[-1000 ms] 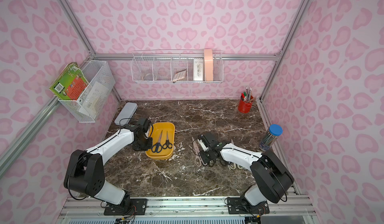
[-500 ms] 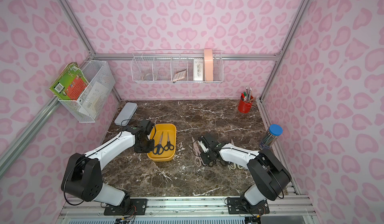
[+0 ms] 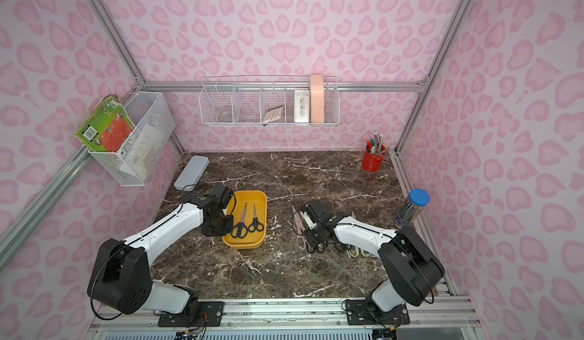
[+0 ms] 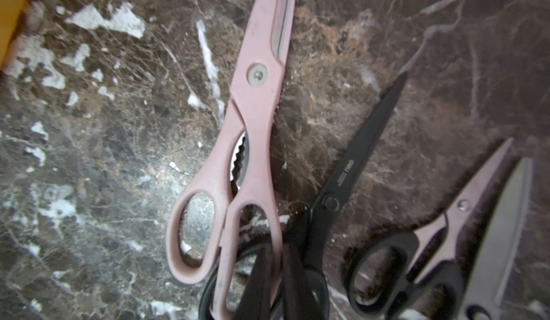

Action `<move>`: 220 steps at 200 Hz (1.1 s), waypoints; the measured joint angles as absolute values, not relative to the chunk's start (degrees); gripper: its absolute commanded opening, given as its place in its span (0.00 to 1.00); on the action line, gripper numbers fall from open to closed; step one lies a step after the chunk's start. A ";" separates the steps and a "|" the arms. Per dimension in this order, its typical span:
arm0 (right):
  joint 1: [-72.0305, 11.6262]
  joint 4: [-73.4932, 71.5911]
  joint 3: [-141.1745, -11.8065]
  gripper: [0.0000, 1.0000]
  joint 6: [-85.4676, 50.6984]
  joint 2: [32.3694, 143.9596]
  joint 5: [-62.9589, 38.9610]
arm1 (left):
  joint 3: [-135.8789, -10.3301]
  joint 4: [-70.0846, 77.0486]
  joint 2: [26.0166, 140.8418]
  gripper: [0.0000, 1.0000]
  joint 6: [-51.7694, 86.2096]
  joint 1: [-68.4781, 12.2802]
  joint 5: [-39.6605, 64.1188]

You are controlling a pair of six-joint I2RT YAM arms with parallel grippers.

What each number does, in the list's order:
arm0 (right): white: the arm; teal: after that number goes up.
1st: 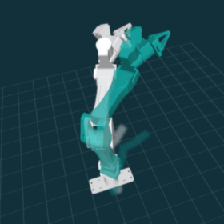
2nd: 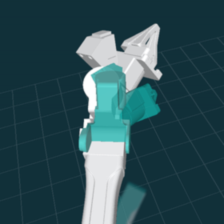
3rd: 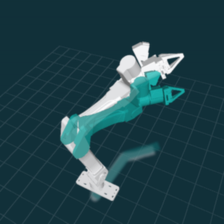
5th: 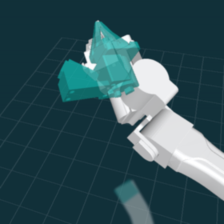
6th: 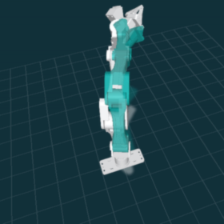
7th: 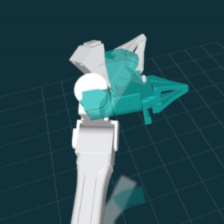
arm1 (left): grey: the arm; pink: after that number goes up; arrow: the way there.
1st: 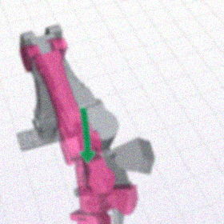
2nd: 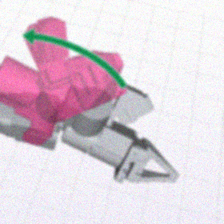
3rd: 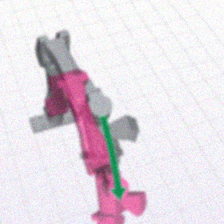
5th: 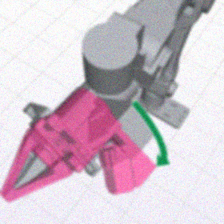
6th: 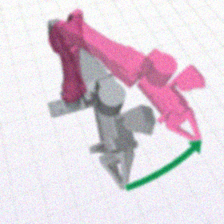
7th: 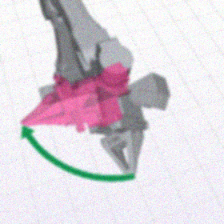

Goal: Put the scissors into the storage box
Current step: Move the storage box to the center of the board, then pick up the scissors from the center of the board.

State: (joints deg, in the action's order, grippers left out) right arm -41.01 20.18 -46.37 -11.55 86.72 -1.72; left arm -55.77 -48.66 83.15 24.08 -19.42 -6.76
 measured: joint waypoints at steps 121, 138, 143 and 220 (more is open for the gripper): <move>-38.94 22.85 -46.68 0.25 -12.60 86.74 -3.29 | -51.86 -49.28 80.42 0.00 25.78 -21.82 -6.07; -38.96 22.37 -46.50 0.26 -12.56 87.44 -3.79 | -51.79 -49.21 80.51 0.00 25.78 -21.85 -6.07; -38.98 22.26 -46.50 0.26 -12.49 87.59 -3.81 | -51.75 -49.12 80.53 0.00 25.78 -21.85 -6.07; -39.00 20.49 -45.91 0.18 -12.62 89.38 -4.78 | -52.10 -49.43 82.19 0.00 25.78 -22.24 -6.79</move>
State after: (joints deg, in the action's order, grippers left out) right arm -39.00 20.49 -45.91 -12.62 89.38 -4.78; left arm -52.10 -49.43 82.19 25.78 -22.24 -6.79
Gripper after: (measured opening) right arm 0.173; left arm 0.101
